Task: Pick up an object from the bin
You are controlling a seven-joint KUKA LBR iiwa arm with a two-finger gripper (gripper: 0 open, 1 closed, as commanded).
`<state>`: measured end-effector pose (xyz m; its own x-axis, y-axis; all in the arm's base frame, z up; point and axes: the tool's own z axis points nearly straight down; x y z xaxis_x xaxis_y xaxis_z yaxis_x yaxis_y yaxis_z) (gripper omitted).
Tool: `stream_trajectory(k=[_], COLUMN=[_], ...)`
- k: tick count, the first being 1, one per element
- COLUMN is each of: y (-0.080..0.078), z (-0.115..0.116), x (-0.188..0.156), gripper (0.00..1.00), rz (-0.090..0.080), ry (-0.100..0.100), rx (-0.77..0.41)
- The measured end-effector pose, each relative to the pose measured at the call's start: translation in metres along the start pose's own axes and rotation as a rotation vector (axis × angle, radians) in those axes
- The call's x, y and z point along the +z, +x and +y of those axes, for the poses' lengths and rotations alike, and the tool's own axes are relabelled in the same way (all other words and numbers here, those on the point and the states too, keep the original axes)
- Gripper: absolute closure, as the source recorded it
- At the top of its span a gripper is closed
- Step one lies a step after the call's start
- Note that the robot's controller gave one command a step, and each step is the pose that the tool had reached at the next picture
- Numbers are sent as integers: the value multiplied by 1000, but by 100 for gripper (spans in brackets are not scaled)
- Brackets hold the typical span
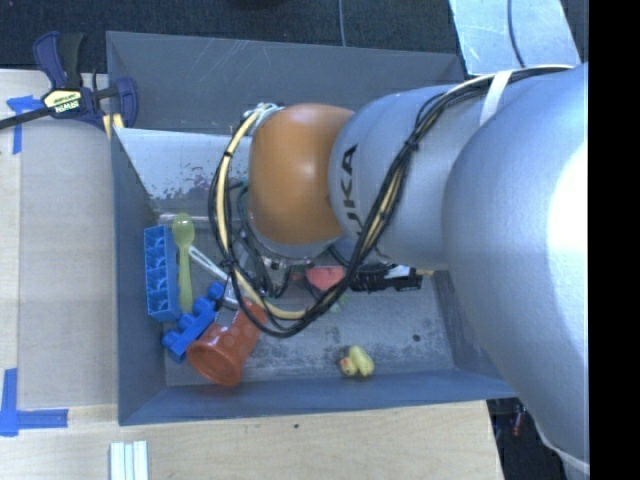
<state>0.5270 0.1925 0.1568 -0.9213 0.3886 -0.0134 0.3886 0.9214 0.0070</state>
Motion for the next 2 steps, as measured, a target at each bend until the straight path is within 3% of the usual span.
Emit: stream_trajectory(k=[1,2], y=[11,22], z=[-4,-33], x=[10,18], gripper=[0,0], rz=[1,2], ry=[2,2], rx=[55,18])
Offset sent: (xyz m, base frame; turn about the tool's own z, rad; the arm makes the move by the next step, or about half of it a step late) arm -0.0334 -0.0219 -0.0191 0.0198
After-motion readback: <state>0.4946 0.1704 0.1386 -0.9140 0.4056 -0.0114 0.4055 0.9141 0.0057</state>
